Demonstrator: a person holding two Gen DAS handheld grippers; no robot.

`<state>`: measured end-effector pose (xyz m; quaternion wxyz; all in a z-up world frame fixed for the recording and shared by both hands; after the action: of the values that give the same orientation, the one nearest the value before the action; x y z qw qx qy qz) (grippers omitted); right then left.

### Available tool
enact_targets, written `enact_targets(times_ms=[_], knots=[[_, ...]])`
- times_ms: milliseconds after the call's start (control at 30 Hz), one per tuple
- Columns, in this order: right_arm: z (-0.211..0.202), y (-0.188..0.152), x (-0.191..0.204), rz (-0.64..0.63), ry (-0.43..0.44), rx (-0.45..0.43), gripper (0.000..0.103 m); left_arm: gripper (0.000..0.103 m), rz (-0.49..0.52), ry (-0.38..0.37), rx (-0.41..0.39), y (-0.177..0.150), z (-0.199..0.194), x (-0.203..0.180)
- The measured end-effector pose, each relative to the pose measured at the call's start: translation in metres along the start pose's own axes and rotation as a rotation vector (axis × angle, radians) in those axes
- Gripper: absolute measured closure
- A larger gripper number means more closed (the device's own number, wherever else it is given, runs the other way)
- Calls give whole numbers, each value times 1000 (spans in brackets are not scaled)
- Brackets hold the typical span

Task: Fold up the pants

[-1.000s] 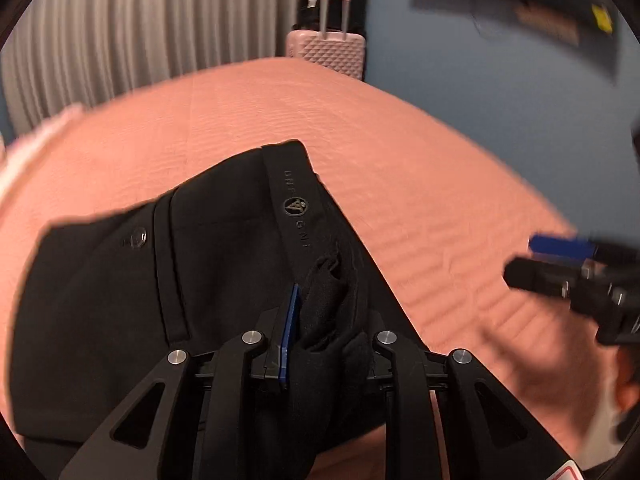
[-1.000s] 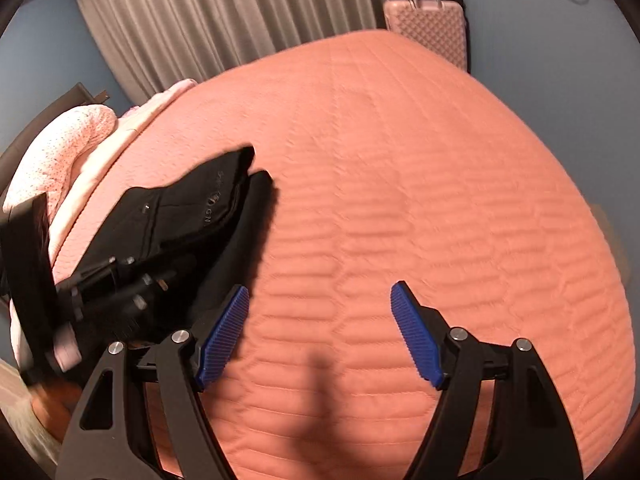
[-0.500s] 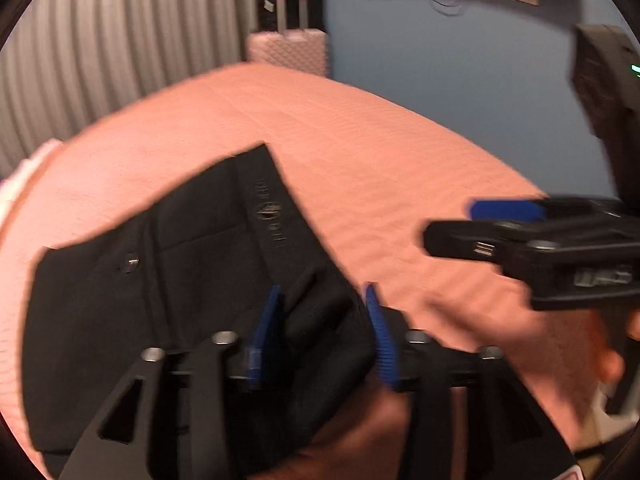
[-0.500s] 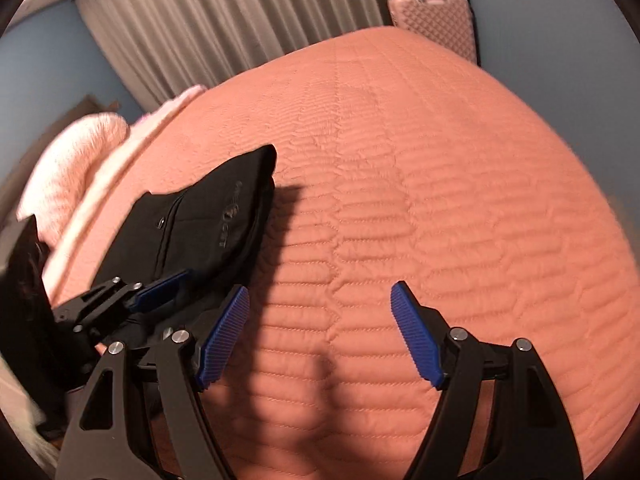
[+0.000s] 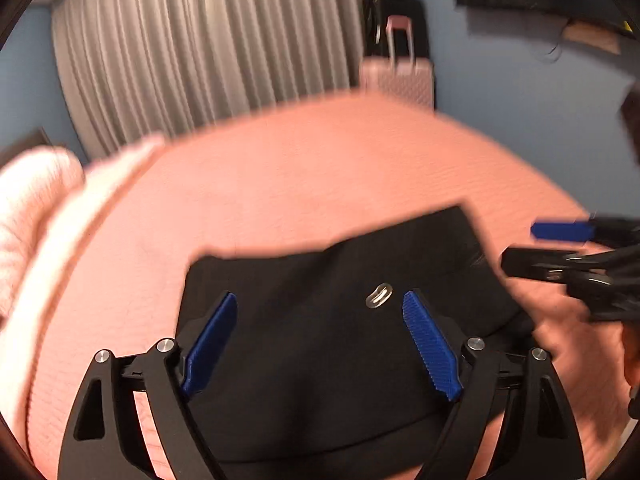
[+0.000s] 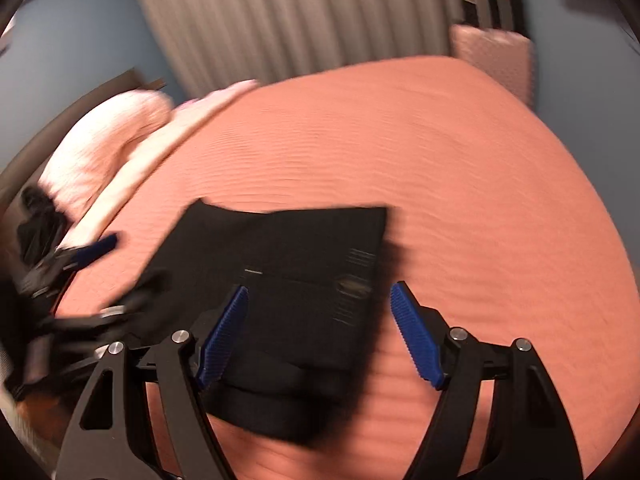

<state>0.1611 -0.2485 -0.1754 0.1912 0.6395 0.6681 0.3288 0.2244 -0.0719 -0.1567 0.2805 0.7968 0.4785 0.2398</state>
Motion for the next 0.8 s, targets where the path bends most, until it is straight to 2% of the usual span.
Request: enact_targets(times_ms=[33,67,100,133,167,200,233,267,300,333,367,400,467,500,533,567,600,633,667,700,733,767,800], knots=[[10,-1,10,-24,28,12,32,20,-15,-82,81,-10,23,4],[25,-6,20,-46,75,51,32,20,-40,-124,127,-20,41,10],[40,-14,22,-57,97,98,38,20,-62,-113,163,-31,55,20],[58,-28,10,-69,56,170,40,19,-59,-139,206,-44,70,25],[67,-39,-3,-80,33,198,45,18,-45,-155,177,-50,74,30],[62,-43,-19,-85,22,175,70,18,-24,-139,137,-51,72,35],[56,-43,-27,-49,36,187,81,18,23,-117,126,-54,69,39],[48,-40,-35,1,38,198,82,18,41,-86,122,-53,67,45],[39,-34,-41,36,9,192,81,20,53,-20,114,-51,61,53],[26,-20,-41,6,-67,152,77,20,60,36,81,-42,54,64],[21,-9,-34,-34,-91,120,78,20,46,34,54,-32,49,71],[20,1,-25,-55,-88,101,78,18,6,-8,45,-19,48,76],[42,20,-3,-37,-20,113,78,16,-75,-93,104,0,69,79],[53,23,1,-36,-7,119,78,16,-105,-124,161,6,91,79],[73,22,2,-52,-22,151,79,16,-124,-118,211,2,104,85],[89,12,-2,-73,-57,218,80,14,-133,-96,255,2,123,89],[99,3,-11,-87,-72,250,88,11,-128,-63,274,0,136,98],[98,0,-24,-67,-58,239,103,11,-106,-68,267,-2,136,94],[91,-1,-34,-9,-27,236,103,11,-76,-42,267,0,136,97],[80,0,-45,50,-43,227,103,12,-22,62,260,0,130,107],[64,4,-55,79,-111,194,102,15,5,131,237,4,124,113],[54,7,-53,69,-125,165,97,17,10,164,206,7,112,119],[46,13,-43,50,-100,137,97,17,-7,146,188,9,105,121]])
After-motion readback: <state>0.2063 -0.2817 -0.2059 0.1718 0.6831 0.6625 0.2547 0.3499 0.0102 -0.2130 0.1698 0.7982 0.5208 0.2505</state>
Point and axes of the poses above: each gripper's, at about its wrist camera, not at the fingertips, and z roughly the way its jaws point, x to its left, y to its top, the point moved 9 cm from there along z, roughly the way its jaws point, and after that the axes turned 4 degrees about x, right-handed, at the moved point
